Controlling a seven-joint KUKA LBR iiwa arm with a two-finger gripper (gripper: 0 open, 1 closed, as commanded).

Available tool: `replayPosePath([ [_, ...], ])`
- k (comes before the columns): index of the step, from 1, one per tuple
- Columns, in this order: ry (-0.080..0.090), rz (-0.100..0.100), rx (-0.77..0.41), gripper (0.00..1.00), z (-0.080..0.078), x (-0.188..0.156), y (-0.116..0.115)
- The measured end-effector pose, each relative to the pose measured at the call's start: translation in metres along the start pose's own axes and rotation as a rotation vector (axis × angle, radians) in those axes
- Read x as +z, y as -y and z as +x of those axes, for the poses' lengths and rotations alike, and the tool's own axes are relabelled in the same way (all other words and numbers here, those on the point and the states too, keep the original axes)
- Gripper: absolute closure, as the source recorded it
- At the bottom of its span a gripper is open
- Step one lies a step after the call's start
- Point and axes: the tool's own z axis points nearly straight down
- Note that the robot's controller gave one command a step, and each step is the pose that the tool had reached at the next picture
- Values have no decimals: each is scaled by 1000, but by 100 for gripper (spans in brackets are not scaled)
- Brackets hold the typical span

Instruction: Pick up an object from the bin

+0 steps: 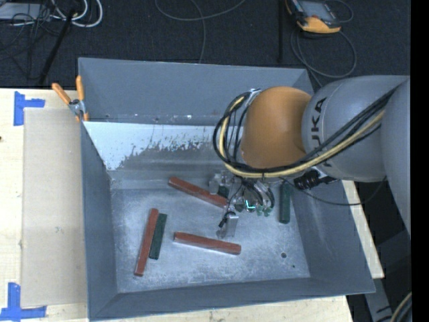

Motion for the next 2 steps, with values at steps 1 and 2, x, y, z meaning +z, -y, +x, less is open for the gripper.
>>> replayPosePath([
  [1,-2,0,-20,0,78,70,0],
  [2,9,-1,-19,100,74,66,0],
])
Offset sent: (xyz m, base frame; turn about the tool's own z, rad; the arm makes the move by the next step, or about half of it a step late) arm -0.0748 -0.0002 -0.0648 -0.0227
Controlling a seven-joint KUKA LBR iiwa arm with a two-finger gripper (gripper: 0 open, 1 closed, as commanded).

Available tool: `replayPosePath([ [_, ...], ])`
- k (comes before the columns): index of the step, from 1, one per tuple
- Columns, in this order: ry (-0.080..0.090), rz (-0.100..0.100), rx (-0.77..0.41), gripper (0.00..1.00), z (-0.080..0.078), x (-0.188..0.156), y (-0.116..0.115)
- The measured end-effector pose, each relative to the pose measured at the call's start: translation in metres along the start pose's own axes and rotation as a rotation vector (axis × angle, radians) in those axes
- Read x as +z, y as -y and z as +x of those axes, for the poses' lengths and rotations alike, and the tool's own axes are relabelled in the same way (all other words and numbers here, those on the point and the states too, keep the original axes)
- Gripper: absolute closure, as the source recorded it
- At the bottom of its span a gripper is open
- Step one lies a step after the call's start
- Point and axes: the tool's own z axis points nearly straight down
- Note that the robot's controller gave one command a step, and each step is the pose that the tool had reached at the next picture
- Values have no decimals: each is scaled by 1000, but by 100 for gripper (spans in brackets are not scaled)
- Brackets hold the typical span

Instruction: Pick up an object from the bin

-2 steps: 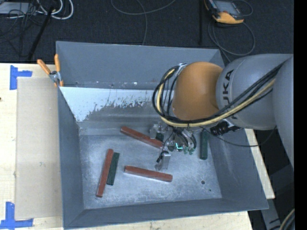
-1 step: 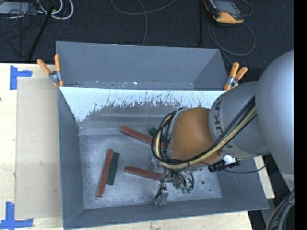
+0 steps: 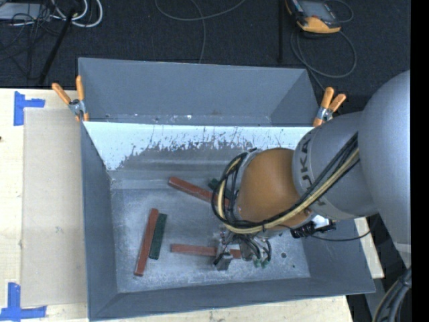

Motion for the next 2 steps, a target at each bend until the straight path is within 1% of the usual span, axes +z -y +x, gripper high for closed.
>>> replayPosePath([
  [1,0,0,1,0,0,0,0],
  [2,0,0,3,100,0,0,0],
])
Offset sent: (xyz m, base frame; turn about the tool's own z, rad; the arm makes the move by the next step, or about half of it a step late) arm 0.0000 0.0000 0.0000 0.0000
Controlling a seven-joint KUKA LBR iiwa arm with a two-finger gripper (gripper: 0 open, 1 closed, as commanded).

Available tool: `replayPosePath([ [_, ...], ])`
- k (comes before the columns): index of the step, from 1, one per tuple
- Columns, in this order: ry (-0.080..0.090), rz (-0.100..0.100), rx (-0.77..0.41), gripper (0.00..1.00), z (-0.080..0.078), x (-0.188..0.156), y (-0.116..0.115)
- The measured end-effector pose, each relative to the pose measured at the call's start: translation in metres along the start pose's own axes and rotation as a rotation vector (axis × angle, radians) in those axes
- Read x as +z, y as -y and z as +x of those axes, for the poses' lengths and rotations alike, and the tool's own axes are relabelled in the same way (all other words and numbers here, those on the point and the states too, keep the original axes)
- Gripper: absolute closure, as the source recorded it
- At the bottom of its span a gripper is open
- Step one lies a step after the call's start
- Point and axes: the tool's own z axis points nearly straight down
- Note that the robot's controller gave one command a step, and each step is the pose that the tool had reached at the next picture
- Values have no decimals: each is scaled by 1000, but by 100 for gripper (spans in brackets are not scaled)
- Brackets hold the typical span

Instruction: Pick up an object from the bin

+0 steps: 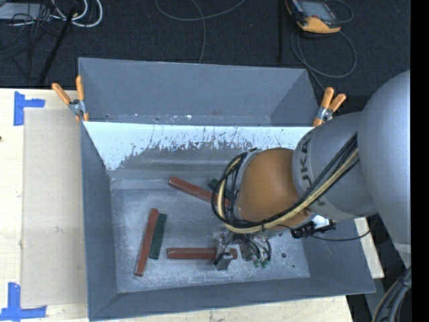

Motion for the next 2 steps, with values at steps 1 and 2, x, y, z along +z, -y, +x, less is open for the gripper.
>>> replayPosePath([
  [1,0,0,1,0,0,0,0],
  [2,0,0,2,100,0,0,0],
])
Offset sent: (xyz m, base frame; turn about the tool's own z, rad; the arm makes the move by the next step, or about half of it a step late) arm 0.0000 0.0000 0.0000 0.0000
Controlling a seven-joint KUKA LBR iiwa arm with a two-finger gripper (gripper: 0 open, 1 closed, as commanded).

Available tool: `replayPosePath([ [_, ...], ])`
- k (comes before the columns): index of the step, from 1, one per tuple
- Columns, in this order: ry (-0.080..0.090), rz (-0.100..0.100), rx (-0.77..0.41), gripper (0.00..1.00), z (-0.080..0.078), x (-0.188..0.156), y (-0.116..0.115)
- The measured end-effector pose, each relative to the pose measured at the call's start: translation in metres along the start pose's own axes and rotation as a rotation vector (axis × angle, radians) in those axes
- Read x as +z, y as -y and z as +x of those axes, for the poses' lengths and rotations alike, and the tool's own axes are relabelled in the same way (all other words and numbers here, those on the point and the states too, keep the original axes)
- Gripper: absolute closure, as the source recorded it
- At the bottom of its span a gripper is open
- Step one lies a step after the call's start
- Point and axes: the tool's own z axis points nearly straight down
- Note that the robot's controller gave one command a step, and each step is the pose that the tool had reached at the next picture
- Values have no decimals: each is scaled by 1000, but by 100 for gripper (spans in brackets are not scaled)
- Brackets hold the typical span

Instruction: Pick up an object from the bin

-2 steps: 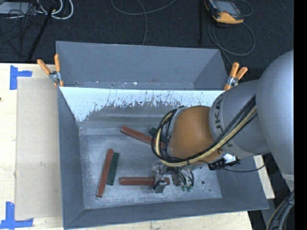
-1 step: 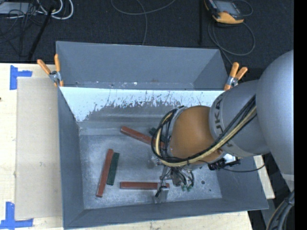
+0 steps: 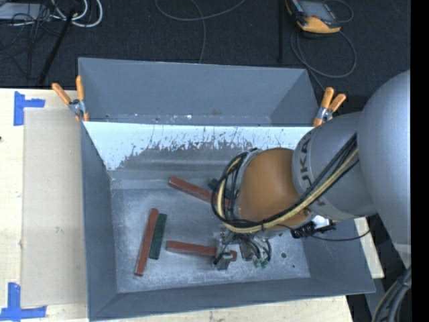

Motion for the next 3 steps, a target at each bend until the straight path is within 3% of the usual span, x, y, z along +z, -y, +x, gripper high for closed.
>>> replayPosePath([
  [1,0,0,1,0,0,0,0],
  [2,0,0,1,100,0,0,0],
  [3,0,0,2,0,0,0,0],
])
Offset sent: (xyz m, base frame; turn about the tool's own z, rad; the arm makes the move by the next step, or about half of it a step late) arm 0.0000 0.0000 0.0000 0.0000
